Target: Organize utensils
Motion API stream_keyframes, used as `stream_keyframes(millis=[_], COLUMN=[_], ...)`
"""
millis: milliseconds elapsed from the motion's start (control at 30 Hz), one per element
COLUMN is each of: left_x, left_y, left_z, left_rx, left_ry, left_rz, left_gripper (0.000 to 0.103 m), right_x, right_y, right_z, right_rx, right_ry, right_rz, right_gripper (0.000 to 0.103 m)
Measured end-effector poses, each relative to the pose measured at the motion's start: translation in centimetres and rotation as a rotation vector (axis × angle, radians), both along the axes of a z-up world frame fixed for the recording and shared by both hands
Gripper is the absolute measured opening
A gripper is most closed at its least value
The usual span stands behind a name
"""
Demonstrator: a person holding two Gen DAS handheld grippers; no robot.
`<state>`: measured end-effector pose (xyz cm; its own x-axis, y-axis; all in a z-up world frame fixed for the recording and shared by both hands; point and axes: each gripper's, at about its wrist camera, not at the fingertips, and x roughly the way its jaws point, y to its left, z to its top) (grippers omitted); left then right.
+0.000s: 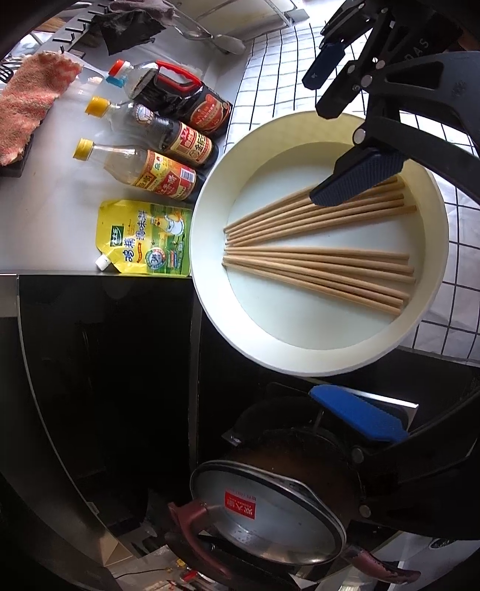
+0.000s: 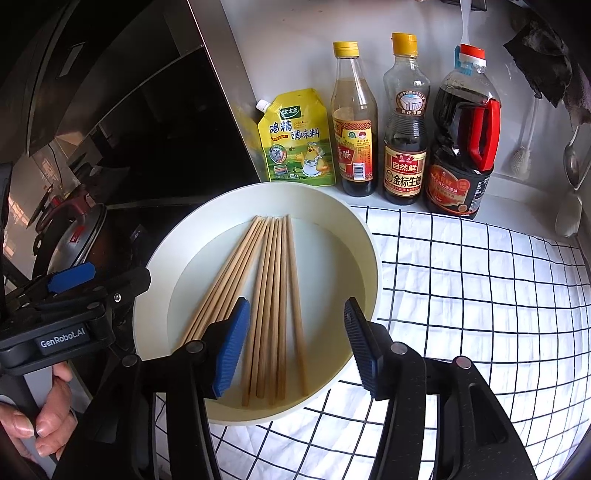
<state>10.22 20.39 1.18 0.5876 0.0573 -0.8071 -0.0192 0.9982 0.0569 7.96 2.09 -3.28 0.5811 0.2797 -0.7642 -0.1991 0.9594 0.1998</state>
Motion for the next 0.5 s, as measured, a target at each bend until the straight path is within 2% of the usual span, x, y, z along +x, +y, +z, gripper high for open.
stream_keyframes(millis=[500], left_x=[-0.03], left_y=[-0.22], left_z=[-0.10], left_rx=[0.027], left_ry=[0.002], left_rz=[0.012], left_gripper=[0.096], right_x=[-0.25], right_y=[-0.26], right_z=[-0.40], right_rx=[-0.004], right_ry=[0.015], right_rz=[-0.006], right_gripper=[0.051])
